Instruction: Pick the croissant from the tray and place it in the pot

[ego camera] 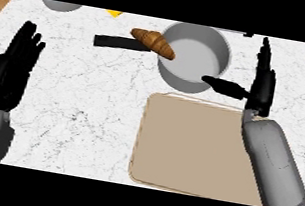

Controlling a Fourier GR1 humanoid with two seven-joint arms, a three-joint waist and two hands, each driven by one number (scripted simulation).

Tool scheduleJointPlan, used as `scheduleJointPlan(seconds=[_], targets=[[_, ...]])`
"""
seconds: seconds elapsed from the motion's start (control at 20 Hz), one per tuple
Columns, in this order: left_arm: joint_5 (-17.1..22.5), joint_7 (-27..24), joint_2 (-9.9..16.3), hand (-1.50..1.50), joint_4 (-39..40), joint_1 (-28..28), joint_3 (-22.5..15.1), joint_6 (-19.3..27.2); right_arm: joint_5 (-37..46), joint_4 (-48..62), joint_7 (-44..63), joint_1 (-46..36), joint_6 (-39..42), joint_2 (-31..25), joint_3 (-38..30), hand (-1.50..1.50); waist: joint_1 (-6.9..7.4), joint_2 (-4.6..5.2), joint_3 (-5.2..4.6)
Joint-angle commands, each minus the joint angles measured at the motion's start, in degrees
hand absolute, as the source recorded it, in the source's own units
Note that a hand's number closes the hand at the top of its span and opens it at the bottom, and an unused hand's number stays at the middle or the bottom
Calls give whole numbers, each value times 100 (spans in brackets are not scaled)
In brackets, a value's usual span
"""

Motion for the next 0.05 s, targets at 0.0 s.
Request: scheduleJointPlan(seconds=[0.0], targets=[[-19, 308, -74, 0, -164, -56, 29, -39, -40, 34, -211, 99, 297, -115, -309, -150, 25, 7, 1]])
